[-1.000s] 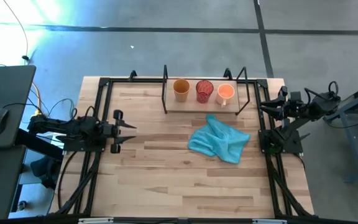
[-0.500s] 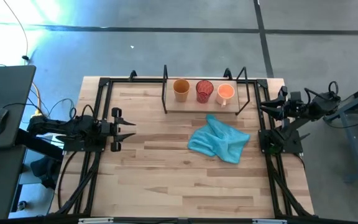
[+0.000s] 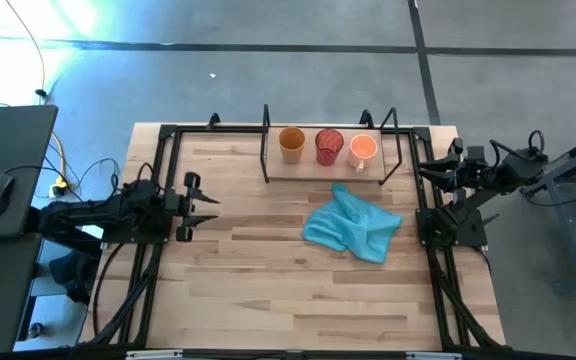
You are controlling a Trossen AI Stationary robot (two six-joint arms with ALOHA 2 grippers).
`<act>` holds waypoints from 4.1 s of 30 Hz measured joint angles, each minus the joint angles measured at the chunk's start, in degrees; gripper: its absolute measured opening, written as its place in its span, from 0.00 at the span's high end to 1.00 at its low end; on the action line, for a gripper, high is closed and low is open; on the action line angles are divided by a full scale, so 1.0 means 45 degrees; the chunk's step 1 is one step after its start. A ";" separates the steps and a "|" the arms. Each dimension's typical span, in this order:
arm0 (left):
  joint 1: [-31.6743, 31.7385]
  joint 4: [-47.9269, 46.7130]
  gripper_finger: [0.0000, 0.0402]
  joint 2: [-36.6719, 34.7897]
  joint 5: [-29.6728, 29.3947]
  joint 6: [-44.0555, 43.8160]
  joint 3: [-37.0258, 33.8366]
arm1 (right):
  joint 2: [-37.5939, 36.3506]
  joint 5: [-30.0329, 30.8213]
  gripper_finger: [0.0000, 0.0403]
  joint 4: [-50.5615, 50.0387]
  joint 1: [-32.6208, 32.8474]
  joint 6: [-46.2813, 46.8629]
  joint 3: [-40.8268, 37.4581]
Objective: Stack small to large cups/mugs on shelf
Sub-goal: Return to Home Position
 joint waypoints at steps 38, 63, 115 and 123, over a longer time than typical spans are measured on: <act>-0.0799 -0.0841 0.59 0.0034 -0.2339 -0.0259 0.0000 | -0.0034 -0.0661 0.81 0.1249 -0.0003 -0.0535 -0.0928; -0.0797 -0.0809 0.59 0.0032 -0.2346 -0.0268 0.0000 | -0.2319 -0.3099 0.81 0.9250 -0.0003 -0.6203 -0.5626; -0.0799 -0.0831 0.59 0.0024 -0.2422 -0.0264 0.0000 | -0.2380 -0.6774 0.81 1.0203 -0.3498 -0.3025 -0.7660; -0.0798 -0.0831 0.59 0.0029 -0.2422 -0.0264 0.0000 | -0.2380 -0.8102 0.81 1.0099 -0.4976 -0.2169 -0.7660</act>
